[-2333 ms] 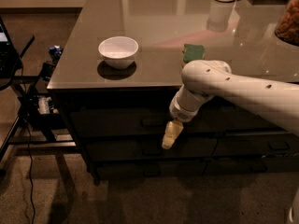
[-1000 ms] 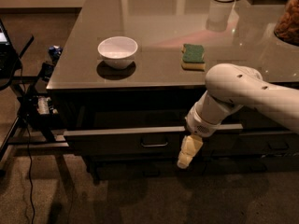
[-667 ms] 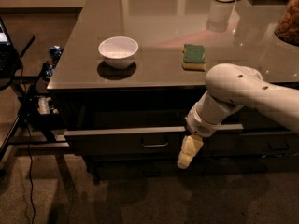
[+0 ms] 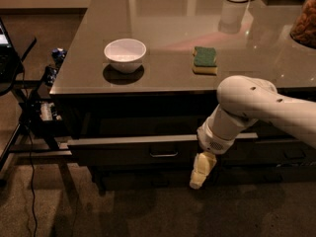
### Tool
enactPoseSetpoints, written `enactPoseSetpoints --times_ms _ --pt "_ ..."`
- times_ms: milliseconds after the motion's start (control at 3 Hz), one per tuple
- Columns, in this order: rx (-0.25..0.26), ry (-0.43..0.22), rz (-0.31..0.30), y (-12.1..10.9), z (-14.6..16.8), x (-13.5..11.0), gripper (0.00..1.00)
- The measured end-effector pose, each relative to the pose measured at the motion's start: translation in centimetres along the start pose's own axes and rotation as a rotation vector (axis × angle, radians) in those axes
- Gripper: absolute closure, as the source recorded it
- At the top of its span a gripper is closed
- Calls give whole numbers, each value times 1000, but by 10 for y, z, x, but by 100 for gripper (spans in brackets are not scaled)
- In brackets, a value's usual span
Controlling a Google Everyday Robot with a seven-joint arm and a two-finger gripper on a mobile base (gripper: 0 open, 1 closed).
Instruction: Open top drawer
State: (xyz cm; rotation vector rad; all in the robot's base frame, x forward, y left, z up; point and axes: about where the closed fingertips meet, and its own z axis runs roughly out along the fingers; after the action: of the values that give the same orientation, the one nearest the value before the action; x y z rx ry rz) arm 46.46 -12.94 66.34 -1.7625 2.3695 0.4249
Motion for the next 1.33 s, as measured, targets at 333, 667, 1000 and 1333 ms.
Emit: enactPoseSetpoints --times_ms 333,667,1000,1333 --pt "0 0 0 0 -2 -1 0" --pt "-13 6 2 8 -6 5 0" --pt "-52 26 28 47 -26 32 0" --pt "-60 51 77 82 -53 62 0"
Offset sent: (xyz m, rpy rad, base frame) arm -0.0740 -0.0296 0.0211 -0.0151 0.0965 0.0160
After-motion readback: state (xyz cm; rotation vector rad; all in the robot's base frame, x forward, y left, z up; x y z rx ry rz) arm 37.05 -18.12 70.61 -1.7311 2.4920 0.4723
